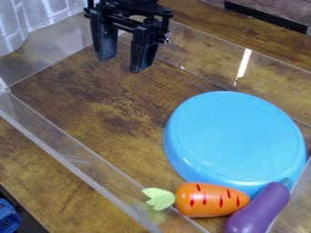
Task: Move the carrot to the left side
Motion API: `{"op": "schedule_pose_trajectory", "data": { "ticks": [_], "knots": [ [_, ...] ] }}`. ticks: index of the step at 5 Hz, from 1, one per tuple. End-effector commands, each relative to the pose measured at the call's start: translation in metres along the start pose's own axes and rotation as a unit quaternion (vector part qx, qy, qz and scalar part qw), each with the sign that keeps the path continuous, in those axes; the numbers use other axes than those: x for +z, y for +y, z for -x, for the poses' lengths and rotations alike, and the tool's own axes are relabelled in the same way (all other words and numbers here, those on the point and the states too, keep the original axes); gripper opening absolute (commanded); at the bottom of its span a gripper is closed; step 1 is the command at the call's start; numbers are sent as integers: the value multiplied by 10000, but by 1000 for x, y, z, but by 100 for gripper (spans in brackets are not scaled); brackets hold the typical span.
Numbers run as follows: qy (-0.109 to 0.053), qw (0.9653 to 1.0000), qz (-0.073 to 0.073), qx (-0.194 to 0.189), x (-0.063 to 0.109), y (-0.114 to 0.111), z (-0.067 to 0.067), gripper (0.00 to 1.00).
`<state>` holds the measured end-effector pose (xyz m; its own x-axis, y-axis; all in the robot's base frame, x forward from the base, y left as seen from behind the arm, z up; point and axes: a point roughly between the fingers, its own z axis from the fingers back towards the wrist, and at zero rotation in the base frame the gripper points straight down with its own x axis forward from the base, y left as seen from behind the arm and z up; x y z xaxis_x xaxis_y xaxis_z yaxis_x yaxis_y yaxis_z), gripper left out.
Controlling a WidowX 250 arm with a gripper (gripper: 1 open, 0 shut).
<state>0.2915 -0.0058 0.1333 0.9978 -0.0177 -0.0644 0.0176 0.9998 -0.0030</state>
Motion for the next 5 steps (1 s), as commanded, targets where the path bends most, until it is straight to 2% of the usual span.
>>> {"op": "schedule_pose_trajectory", "data": {
  "ticks": [1,2,3,4,5],
  "knots": [
    [36,10000,-35,-67,-6,-5,2,100],
    [73,9999,-71,-135,-13,-10,3,100],
    [40,9966,-177,-805,-24,-29,18,100],
    [51,9943,-192,-1048,-28,-40,24,100],
    [23,9867,-413,-1574,-47,-59,33,100]
  ]
}}
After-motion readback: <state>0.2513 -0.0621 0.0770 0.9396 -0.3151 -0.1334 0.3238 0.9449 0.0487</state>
